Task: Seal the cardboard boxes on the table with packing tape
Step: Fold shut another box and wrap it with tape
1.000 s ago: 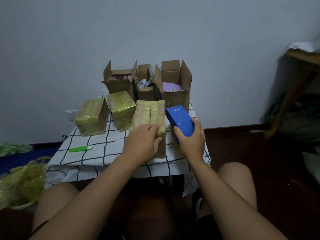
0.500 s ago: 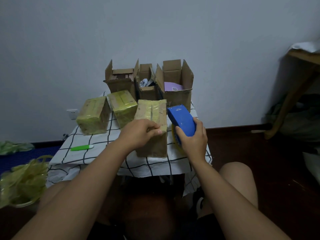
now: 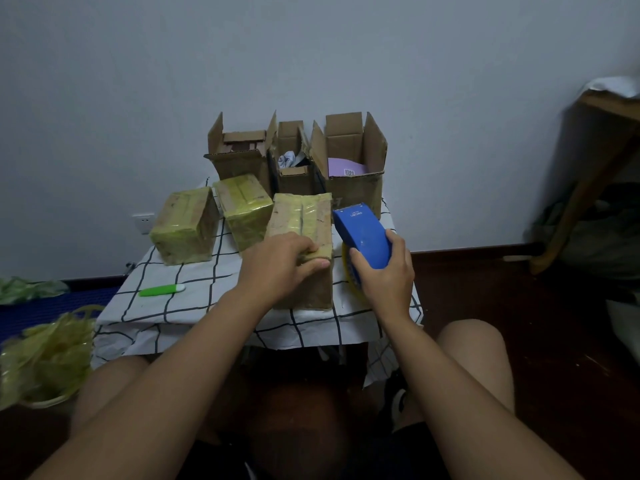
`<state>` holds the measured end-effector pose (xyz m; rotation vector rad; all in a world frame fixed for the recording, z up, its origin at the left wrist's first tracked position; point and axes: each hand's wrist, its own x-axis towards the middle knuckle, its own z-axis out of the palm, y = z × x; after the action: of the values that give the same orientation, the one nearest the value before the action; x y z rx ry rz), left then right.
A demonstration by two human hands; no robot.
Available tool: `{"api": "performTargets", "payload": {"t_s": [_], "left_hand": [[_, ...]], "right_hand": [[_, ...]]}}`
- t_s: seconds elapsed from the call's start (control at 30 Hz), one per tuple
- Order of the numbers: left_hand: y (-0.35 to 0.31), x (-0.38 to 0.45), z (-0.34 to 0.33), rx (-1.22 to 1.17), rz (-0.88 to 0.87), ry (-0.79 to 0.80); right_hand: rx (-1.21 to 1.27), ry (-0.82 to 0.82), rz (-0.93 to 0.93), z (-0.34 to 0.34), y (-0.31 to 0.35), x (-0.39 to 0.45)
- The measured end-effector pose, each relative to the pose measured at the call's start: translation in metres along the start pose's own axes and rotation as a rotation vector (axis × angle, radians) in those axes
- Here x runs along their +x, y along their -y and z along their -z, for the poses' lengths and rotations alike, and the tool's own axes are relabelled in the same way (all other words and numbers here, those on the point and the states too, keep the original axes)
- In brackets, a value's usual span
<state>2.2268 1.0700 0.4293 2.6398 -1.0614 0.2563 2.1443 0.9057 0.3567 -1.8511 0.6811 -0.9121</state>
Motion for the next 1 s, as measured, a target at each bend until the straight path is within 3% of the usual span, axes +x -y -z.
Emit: {"api": "performTargets", "payload": {"t_s": [0.33,0.57,0.7,0.83,1.0], "left_hand": [[0.006,-0.001,-0.012,0.020,-0.164,-0.107],[0.016,-0.010,-0.009,-0.008,-0.182,0.026],[0.009,-0.004,-0.016,-0.121,-0.127,-0.148],[0.013,-0.009,-0.033,0.032,-0.203,-0.247],[0.019,-0.021,-0.029,0.120,-0.179,-0.133]], "right_hand": [[-0.005,-0.004,0.015,0.000,0.001,-0.001],[0.000,-0.006,0.011,0.000,0.003,-0.002],[0.013,-0.025,0.013,0.001,0.002,-0.005],[0.017,-0.030,0.016,0.001,0.001,-0.004],[0.006,-0.014,0.029,-0.001,0.001,-0.004]]}}
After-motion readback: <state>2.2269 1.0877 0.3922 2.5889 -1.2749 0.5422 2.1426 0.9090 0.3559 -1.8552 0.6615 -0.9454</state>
